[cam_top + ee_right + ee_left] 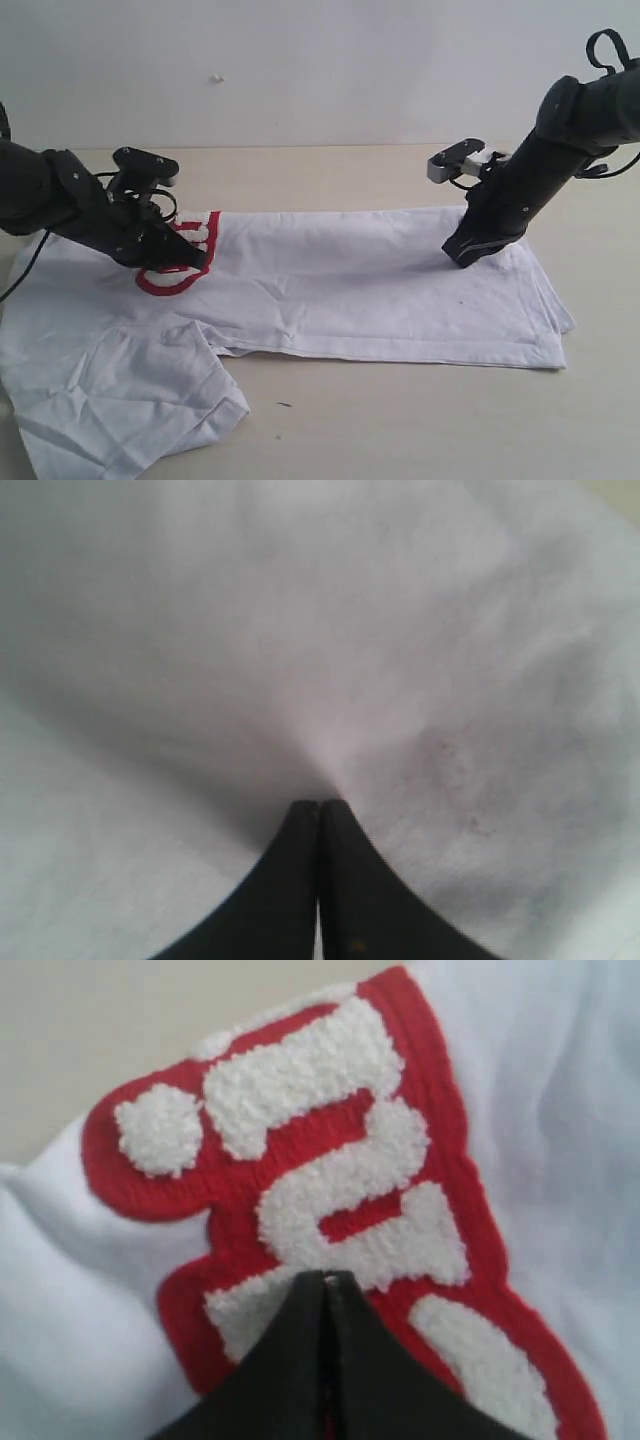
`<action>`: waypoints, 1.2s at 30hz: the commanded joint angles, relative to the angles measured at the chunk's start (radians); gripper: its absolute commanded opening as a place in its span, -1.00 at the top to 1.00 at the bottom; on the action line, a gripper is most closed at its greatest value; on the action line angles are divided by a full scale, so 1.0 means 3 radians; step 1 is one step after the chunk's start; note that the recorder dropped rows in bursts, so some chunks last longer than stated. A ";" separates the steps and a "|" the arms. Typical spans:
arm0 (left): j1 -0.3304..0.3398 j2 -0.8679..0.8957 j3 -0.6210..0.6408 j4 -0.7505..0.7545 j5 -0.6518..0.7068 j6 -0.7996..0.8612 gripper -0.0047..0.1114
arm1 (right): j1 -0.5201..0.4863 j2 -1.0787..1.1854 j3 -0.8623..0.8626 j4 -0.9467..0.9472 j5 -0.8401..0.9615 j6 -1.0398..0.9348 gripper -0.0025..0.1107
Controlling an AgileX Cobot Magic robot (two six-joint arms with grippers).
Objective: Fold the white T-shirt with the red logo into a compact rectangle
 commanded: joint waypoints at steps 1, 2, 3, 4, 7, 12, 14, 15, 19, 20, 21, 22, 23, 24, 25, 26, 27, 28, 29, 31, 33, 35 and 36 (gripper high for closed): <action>0.0002 0.0049 -0.0061 0.0014 -0.0097 -0.0022 0.92 | 0.0003 0.0158 0.0013 -0.0238 -0.0119 0.0078 0.96; 0.0002 0.0014 -0.0061 0.0014 -0.0142 -0.0022 0.92 | 0.0003 0.0158 0.0013 -0.0238 -0.0101 0.0078 0.96; 0.0002 -0.0031 -0.0061 0.0014 -0.0185 -0.0022 0.92 | 0.0003 0.0151 0.0013 -0.0238 -0.0080 0.0078 0.96; 0.0010 -0.0133 -0.0061 0.0014 -0.0208 -0.0022 0.92 | 0.0003 0.0151 0.0013 -0.0238 0.0046 0.0078 0.96; 0.0152 -0.0292 -0.0055 0.0014 -0.0122 -0.0224 0.92 | 0.0003 0.0143 0.0013 -0.0365 0.0241 0.0078 0.96; 0.0501 -0.0226 0.0174 0.0014 -0.0055 -0.0345 0.92 | 0.0003 0.0049 0.0013 -0.0368 0.0234 0.0139 0.96; 0.0632 -0.0108 0.0182 0.0014 0.0133 -0.0367 0.92 | 0.0003 0.0049 0.0013 -0.0369 0.0234 0.0155 0.96; 0.0660 -0.0070 0.0182 0.0014 0.0182 -0.0367 0.92 | 0.0003 0.0049 0.0013 -0.0369 0.0234 0.0155 0.96; 0.0677 -0.0065 0.0182 0.0046 0.0218 -0.0367 0.92 | 0.0003 0.0049 0.0013 -0.0369 0.0247 0.0162 0.96; 0.0677 -0.0127 0.0182 0.0099 0.0218 -0.0367 0.92 | 0.0003 0.0049 0.0013 -0.0369 0.0247 0.0162 0.96; 0.0677 -0.0166 0.0182 0.0131 0.0218 -0.0367 0.92 | 0.0003 0.0049 0.0013 -0.0365 0.0273 0.0162 0.96; 0.0677 -0.0205 0.0182 0.0140 0.0218 -0.0367 0.92 | 0.0003 0.0049 0.0013 -0.0365 0.0294 0.0147 0.96; 0.0685 -0.0243 0.0182 0.0159 0.0218 -0.0367 0.92 | 0.0003 0.0044 0.0013 -0.0365 0.0310 0.0134 0.96; 0.0694 -0.0281 0.0182 0.0159 0.0218 -0.0367 0.92 | 0.0003 0.0044 0.0013 -0.0365 0.0310 0.0134 0.96; 0.0699 -0.0353 0.0182 0.0167 0.0210 -0.0367 0.92 | 0.0003 0.0006 0.0013 -0.0365 0.0310 0.0134 0.96; 0.0699 -0.0397 0.0182 0.0176 0.0210 -0.0367 0.92 | 0.0003 -0.0025 0.0013 -0.0365 0.0310 0.0134 0.96; 0.0699 -0.0459 0.0182 0.0186 0.0217 -0.0367 0.92 | 0.0003 -0.0095 0.0013 -0.0365 0.0297 0.0134 0.96; 0.0699 -0.0496 0.0182 0.0186 0.0217 -0.0367 0.92 | 0.0003 -0.0139 0.0013 -0.0365 0.0297 0.0134 0.96; 0.0699 -0.0530 0.0182 0.0186 0.0232 -0.0367 0.92 | 0.0003 -0.0185 0.0013 -0.0365 0.0288 0.0134 0.96; 0.0699 -0.0589 0.0182 0.0186 0.0282 -0.0367 0.92 | 0.0003 -0.0282 0.0013 -0.0343 0.0260 0.0134 0.96; 0.0699 -0.0632 0.0182 0.0191 0.0353 -0.0367 0.92 | 0.0003 -0.0363 0.0013 -0.0258 0.0242 0.0142 0.96; 0.0699 -0.0645 0.0182 0.0191 0.0443 -0.0360 0.92 | 0.0003 -0.0439 0.0013 -0.0026 0.0208 0.0142 0.96; 0.0693 -0.0645 0.0182 0.0191 0.0486 -0.0360 0.92 | 0.0003 -0.0483 0.0013 0.0067 0.0146 0.0134 0.96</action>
